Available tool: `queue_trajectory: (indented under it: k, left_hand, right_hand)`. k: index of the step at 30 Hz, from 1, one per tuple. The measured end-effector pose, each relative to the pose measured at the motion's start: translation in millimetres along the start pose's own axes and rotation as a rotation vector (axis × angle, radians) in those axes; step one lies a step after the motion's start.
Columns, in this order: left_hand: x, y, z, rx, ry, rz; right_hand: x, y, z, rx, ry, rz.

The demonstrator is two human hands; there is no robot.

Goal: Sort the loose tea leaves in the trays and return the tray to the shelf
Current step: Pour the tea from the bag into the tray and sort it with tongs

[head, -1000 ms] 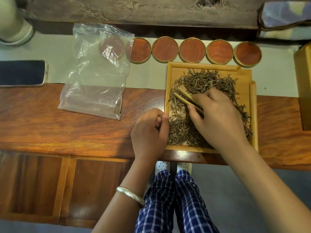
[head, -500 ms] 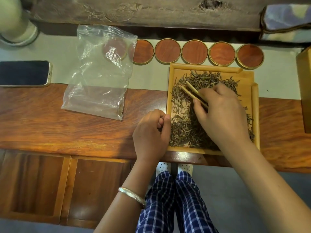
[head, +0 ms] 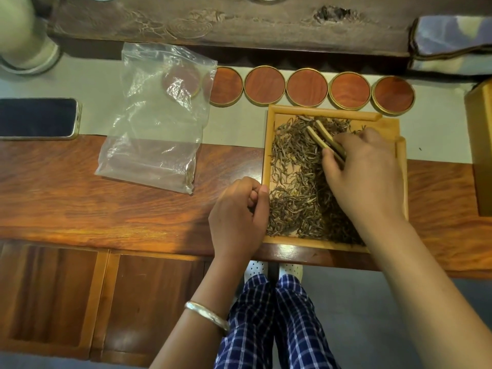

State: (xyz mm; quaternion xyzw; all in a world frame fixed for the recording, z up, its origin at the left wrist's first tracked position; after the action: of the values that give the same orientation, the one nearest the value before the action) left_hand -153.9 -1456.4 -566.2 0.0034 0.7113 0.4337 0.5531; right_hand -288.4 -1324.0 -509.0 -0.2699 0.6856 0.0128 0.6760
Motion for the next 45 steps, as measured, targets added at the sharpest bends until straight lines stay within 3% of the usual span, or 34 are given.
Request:
queue_trajectory:
  k: [16, 22, 38, 45]
  left_hand:
    - [0.2, -1.5, -0.1, 0.004, 0.010, 0.002]
    - [-0.4, -2.1, -0.6, 0.007, 0.017, -0.013]
    - [-1.4, -0.5, 0.6, 0.018, 0.023, -0.032]
    - [-1.4, 0.0, 1.5, 0.048, 0.045, -0.019]
  right_hand:
    - [1.4, -24.7, -4.3, -0.106, -0.011, -0.035]
    - [9.8, -27.2, 28.8, -0.182, -0.172, -0.022]
    - [9.0, -17.4, 40.1, -0.163, -0.155, -0.067]
    - [-8.8, 16.9, 34.6, -0.029, -0.026, -0.115]
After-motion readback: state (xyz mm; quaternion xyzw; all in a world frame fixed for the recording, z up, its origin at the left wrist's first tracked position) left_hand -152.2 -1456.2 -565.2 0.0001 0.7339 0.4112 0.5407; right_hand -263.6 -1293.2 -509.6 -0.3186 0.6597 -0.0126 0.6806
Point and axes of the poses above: each hand's wrist, its own z-axis away from the middle knuckle, its own x-axis out of the palm, y = z × x, the point moved 4 cm from there along -z, towards the middle knuckle, and after that the axes turned 5 degrees about -z, right-handed, at the moved point
